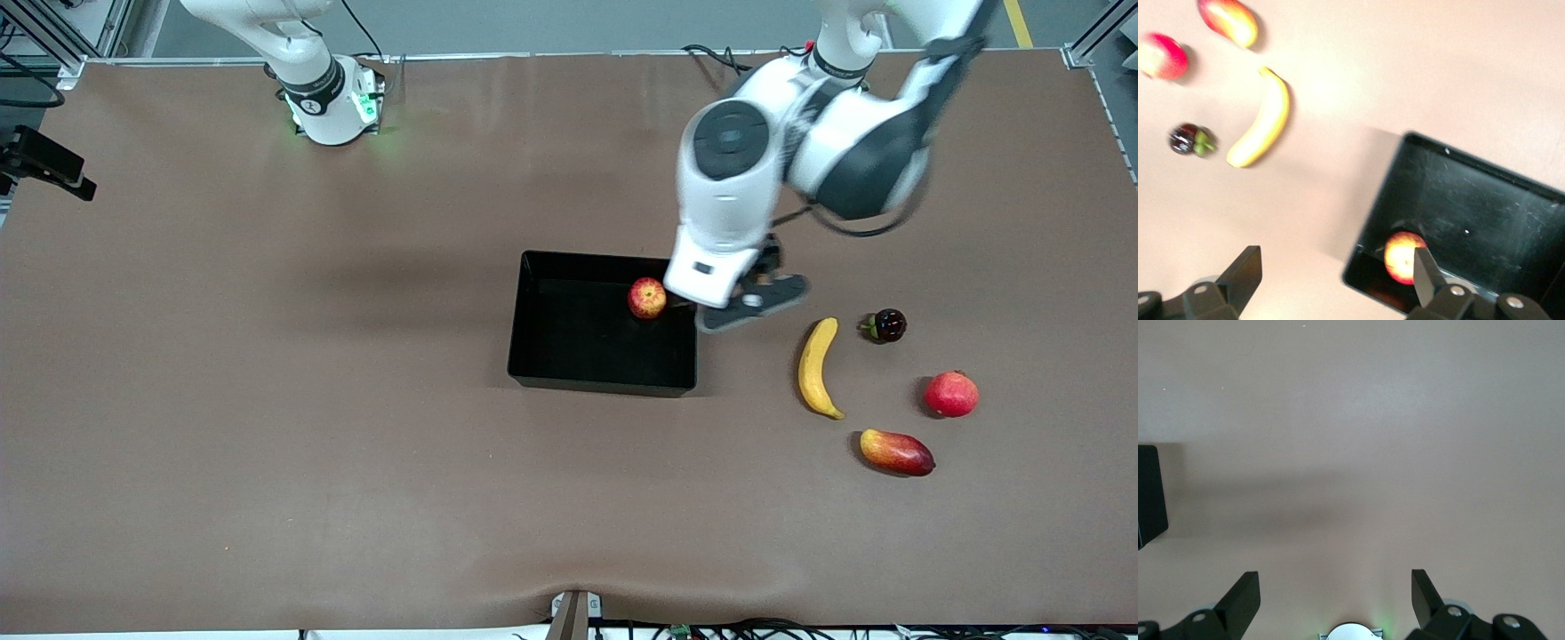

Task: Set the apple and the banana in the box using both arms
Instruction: 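Move the left gripper back toward the yellow banana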

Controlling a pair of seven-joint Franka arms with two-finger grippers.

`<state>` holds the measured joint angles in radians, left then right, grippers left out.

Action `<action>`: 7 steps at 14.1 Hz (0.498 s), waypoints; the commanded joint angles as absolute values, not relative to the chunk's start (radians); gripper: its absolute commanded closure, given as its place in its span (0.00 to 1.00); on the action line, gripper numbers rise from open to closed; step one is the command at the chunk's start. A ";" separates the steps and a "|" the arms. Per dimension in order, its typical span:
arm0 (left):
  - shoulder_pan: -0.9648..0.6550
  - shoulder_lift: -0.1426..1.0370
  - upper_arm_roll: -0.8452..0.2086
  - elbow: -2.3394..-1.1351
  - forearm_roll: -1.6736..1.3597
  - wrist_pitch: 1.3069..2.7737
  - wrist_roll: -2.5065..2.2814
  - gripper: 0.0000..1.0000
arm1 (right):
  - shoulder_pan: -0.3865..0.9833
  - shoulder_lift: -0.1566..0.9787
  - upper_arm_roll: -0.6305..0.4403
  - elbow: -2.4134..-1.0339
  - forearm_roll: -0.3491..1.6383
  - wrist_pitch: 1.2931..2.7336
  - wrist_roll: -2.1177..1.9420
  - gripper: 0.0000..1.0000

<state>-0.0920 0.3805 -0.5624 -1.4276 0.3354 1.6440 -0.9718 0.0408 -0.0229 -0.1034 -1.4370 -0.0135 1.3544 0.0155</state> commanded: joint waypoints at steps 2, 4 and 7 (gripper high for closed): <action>0.050 0.302 -0.571 -1.408 0.285 1.611 -0.841 0.00 | 0.034 -0.015 -0.098 -1.420 -0.032 1.341 0.009 0.00; 0.110 0.269 -0.571 -1.408 0.285 1.608 -0.790 0.00 | 0.034 -0.015 -0.098 -1.420 -0.032 1.341 0.009 0.00; 0.202 0.224 -0.571 -1.408 0.249 1.565 -0.660 0.00 | 0.032 -0.015 -0.098 -1.420 -0.032 1.341 0.009 0.00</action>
